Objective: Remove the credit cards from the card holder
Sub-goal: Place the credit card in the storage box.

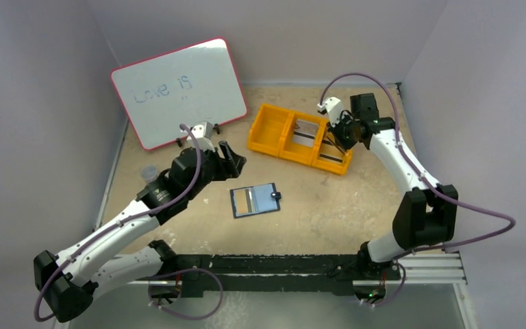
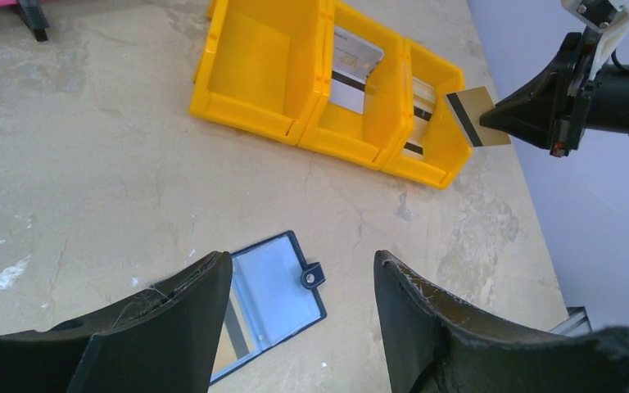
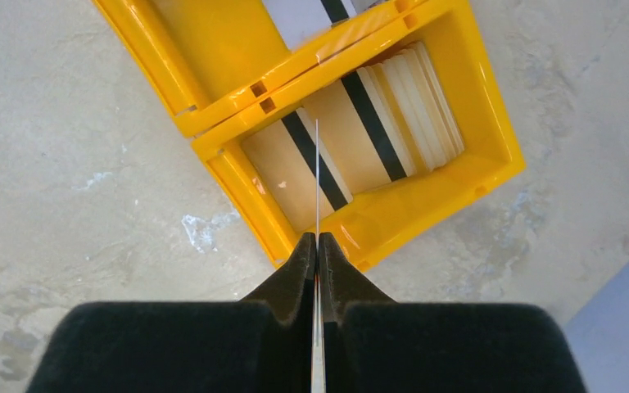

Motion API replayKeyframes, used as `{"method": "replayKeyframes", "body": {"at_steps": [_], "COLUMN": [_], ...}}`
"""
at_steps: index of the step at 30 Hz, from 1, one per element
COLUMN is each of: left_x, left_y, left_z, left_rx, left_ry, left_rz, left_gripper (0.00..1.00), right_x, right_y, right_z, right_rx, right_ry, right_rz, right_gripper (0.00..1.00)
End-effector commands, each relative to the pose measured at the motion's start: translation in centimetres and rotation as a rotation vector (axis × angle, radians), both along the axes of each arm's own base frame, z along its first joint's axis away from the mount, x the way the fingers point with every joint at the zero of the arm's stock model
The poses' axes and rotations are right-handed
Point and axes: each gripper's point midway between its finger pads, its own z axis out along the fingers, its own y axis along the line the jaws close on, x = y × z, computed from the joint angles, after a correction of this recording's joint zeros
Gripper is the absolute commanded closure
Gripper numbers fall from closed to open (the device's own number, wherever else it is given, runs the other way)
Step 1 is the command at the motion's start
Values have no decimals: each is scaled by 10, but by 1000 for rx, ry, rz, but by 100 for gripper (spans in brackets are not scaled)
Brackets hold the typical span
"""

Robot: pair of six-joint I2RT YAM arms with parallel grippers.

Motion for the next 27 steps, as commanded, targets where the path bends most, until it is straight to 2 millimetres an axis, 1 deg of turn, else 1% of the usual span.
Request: {"method": "replayKeyframes", "body": {"at_steps": [1, 3, 5, 6, 9, 11, 12, 14, 17, 19, 20, 24, 27], "left_x": [1, 0, -1, -1, -2, -2, -2, -2, -3, -3, -3, -4, -4], "left_y": [9, 12, 14, 16, 19, 20, 21, 22, 25, 26, 27, 29, 28], "left_z": [21, 23, 23, 22, 25, 27, 28, 34, 38, 39, 41, 38, 36], "left_rx": [10, 10, 10, 14, 23, 30, 35, 43, 55, 55, 55, 46, 54], "left_ry": [-55, -54, -55, -54, -57, -60, -62, -72, -79, -81, -82, -86, -77], "left_rz": [17, 24, 30, 37, 45, 47, 48, 47, 50, 53, 54, 67, 57], "left_gripper": [36, 36, 36, 36, 36, 36, 36, 36, 36, 36, 36, 36, 36], "right_x": [7, 11, 16, 17, 17, 17, 18, 24, 34, 30, 32, 51, 51], "right_y": [5, 0, 0, 0, -6, -6, -6, -10, -13, -13, -13, -13, -14], "right_z": [0, -7, -11, -16, -35, -44, -50, -56, -61, -65, -64, -65, -68], "right_rx": [-18, -41, -41, -43, -79, -73, -71, -93, -74, -66, -64, -79, -86], "right_ry": [32, 58, 66, 77, 122, 150, 163, 180, 181, 246, 245, 178, 218], "right_rz": [119, 129, 142, 152, 152, 173, 180, 181, 213, 226, 232, 250, 267], "right_gripper": [100, 100, 100, 100, 100, 100, 100, 100, 100, 100, 100, 100, 100]}}
